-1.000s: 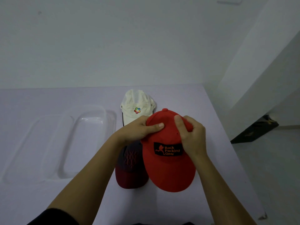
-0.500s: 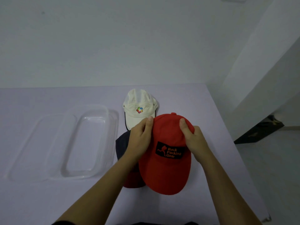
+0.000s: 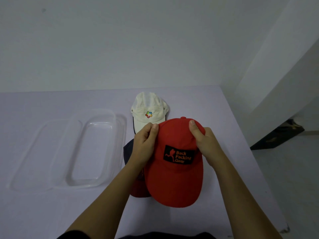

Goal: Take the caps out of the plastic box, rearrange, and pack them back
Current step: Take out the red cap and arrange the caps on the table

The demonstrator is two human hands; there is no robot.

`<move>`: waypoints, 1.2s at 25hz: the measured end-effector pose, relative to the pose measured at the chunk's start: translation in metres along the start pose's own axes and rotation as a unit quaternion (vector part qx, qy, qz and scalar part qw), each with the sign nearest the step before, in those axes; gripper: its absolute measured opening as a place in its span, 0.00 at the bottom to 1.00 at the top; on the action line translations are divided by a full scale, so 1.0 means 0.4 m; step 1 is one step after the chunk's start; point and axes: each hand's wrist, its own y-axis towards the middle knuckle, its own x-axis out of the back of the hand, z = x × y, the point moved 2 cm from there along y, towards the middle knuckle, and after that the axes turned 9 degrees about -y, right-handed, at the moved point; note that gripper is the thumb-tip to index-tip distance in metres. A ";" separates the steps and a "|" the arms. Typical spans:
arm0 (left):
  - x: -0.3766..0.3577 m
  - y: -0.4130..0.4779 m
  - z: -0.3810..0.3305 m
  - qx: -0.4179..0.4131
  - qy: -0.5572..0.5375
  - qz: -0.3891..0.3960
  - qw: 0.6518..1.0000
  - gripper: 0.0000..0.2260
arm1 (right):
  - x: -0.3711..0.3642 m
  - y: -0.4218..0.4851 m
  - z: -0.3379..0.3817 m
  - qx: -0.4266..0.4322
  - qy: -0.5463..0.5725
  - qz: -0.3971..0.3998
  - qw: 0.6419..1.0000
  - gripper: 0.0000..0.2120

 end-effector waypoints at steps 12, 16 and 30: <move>-0.013 0.041 -0.043 0.160 -0.031 -0.029 0.986 0.21 | -0.008 0.012 -0.016 0.039 -0.040 0.027 0.998 0.44; -0.058 0.030 -0.071 0.078 0.149 0.042 0.985 0.30 | 0.008 0.018 -0.023 0.041 -0.023 0.019 0.999 0.39; -0.253 0.095 0.231 0.325 0.020 0.072 0.943 0.20 | 0.074 0.194 -0.351 -0.108 0.008 -0.060 0.992 0.28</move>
